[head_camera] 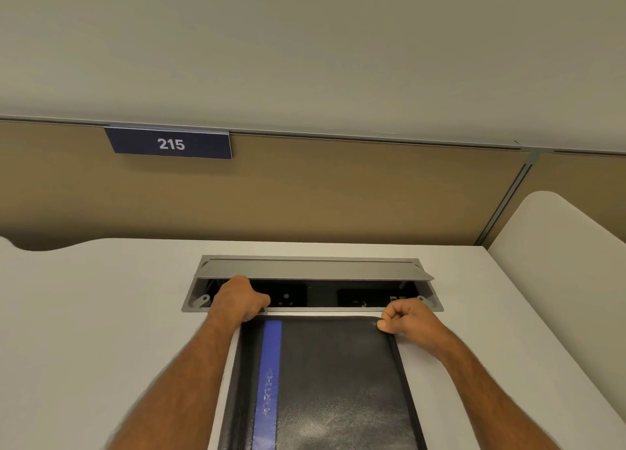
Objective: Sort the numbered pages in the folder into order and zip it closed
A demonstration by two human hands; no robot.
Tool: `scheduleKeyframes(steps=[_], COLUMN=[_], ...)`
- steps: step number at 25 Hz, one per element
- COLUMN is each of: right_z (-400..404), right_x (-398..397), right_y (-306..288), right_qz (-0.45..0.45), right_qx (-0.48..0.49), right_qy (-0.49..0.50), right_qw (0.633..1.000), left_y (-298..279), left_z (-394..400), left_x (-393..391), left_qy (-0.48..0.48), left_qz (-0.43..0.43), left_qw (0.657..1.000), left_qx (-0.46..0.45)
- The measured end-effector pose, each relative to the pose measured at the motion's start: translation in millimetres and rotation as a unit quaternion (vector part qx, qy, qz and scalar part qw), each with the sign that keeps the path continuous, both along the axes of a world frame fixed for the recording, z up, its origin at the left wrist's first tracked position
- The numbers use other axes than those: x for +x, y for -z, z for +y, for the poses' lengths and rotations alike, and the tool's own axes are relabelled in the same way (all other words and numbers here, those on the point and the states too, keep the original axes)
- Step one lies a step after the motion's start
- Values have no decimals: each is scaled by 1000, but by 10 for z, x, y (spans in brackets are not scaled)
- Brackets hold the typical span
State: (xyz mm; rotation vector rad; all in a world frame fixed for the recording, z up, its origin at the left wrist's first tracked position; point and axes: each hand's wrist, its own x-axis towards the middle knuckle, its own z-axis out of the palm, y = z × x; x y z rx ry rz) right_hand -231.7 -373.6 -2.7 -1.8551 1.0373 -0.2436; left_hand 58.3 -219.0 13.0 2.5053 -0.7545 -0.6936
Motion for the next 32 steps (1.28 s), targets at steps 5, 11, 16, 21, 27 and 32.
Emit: scheduleKeyframes(steps=[5,11,16,21,27,32], right_z=[9,7,10,2,-3,131], right_x=[1,5,1,9,53,102], right_y=[0,7,27,34,42,-15], right_qz=[1,3,10,18,72,132], right_qx=[-7,-12,-18,-26,-65,-137], right_qy=[2,2,11,14,20,40], right_qw=[1000,1000,1000,999,995,981], left_y=[67,96,101,110,163,133], left_z=[153,219,275,309,426,578], left_x=[134,168,218,201,126,-47], left_qy=[-30,-48,-74,-101,-84,-37], left_qz=[22,38,80,98,8,-87], left_qw=[999,997,991,986,993,993], left_qx=[-30,-52,-71,-95,-83,-76])
